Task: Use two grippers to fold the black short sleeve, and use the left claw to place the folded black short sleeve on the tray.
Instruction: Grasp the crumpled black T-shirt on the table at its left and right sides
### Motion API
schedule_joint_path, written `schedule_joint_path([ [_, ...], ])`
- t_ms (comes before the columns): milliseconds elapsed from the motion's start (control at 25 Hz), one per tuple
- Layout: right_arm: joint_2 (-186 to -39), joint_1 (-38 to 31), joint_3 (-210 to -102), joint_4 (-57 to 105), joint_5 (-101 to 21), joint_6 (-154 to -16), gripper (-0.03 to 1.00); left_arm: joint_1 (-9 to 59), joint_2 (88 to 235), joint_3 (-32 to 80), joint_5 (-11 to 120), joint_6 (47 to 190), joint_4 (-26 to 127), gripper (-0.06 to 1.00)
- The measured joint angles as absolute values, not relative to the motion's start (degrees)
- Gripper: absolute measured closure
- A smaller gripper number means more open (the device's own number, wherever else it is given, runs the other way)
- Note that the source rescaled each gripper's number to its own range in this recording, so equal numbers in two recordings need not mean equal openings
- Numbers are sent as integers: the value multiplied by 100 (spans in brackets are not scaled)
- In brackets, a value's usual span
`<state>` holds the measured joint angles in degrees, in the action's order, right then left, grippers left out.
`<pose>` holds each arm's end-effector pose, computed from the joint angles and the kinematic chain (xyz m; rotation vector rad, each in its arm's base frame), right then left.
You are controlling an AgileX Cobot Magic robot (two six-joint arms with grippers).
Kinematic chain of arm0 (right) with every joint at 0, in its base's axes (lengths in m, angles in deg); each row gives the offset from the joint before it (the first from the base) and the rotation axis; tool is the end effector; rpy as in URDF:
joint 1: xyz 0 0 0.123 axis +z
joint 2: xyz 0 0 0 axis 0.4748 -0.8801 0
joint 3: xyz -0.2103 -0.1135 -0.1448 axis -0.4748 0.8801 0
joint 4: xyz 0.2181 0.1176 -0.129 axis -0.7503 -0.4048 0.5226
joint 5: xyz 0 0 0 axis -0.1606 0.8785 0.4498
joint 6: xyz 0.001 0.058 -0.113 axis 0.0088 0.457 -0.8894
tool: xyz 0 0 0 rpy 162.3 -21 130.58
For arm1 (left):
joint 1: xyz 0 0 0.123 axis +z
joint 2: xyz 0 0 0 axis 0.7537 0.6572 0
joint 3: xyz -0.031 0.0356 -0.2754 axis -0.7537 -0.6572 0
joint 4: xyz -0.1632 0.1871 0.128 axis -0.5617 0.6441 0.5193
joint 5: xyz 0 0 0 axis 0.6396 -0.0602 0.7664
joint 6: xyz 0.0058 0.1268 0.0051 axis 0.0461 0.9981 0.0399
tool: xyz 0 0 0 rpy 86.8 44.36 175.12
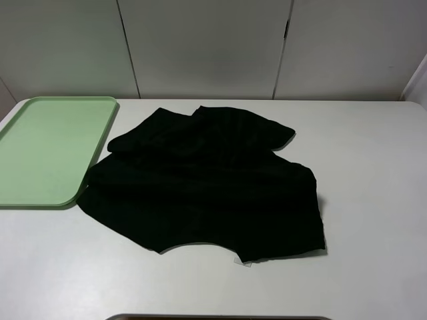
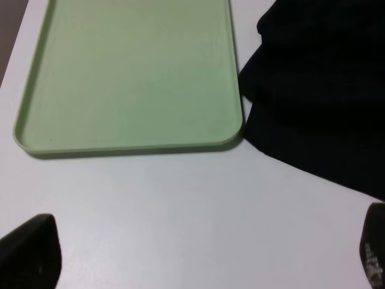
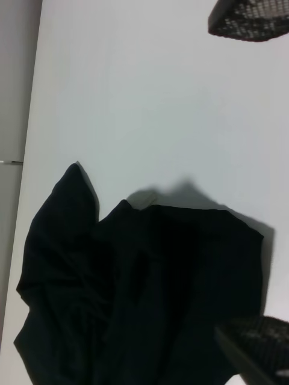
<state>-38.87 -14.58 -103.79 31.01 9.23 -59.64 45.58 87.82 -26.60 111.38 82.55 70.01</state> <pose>0.0581 0.0157 0.2766 -0.2026 1.9986 0.1958 0.0559 0.0089 0.2762 0.0216 2.0328 0.0748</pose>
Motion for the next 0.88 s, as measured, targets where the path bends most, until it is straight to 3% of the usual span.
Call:
schedule_joint_path([
  [880, -3887, -1458, -10379, 3101, 923, -5964, -3, 4558, 8782, -2660, 11138, 8255, 7001, -5],
])
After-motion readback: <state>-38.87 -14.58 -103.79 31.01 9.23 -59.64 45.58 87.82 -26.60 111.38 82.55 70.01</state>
